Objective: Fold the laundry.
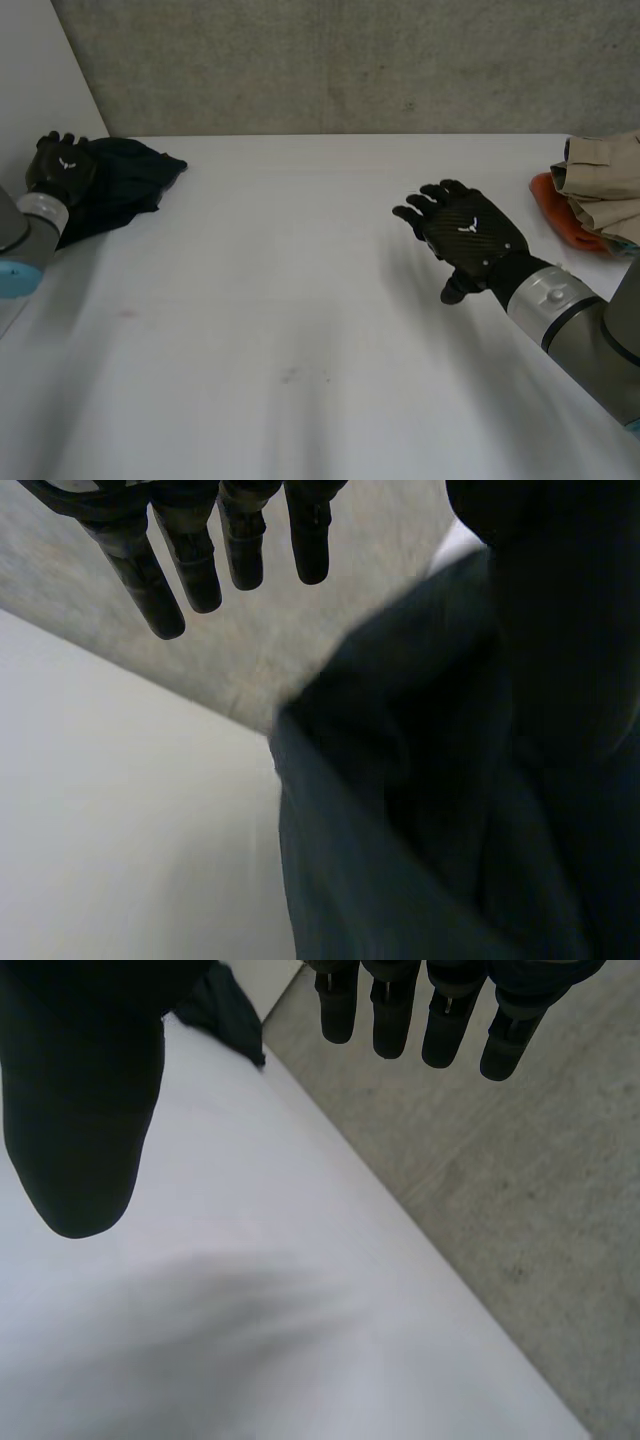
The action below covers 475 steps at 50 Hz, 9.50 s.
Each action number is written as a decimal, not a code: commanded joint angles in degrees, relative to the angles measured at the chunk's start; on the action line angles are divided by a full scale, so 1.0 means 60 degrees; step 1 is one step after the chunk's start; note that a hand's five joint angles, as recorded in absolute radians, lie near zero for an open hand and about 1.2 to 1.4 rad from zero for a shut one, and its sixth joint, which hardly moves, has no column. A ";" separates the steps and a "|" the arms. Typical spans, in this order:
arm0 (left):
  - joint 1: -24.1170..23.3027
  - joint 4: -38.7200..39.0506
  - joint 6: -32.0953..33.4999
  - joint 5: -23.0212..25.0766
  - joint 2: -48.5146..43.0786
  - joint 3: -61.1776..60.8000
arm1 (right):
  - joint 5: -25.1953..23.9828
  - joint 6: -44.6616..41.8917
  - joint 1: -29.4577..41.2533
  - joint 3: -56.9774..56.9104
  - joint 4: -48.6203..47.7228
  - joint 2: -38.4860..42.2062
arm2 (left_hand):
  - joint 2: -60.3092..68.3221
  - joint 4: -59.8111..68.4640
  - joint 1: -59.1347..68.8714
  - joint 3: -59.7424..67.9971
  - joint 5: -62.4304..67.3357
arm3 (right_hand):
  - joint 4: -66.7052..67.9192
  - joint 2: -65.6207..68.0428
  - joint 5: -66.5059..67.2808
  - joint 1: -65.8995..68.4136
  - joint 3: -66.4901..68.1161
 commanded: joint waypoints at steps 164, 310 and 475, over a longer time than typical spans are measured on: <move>-0.5998 -0.1114 -0.2640 -0.3250 0.7375 -0.8797 | 0.2149 -0.0142 0.1403 -0.3660 0.3819 0.2969 | 0.3755 0.3770 0.3669 0.3705 0.3742 | 0.6276 0.6289 0.6249 0.6111 0.6308; -0.3713 -0.0751 -0.3899 -0.2224 0.8455 -0.7758 | 0.0639 0.0648 0.2224 -0.9242 0.4597 0.4350 | 1.1196 1.1211 1.1109 1.1145 1.1183 | 1.1199 1.1212 1.1172 1.1034 1.1231; -0.6160 0.0346 -0.1365 -0.5476 0.4010 -0.5006 | 0.2075 -0.3512 0.0509 -0.3760 0.0967 0.3244 | 1.1196 1.1211 1.1109 1.1145 1.1183 | 1.1199 1.1212 1.1172 1.1034 1.1231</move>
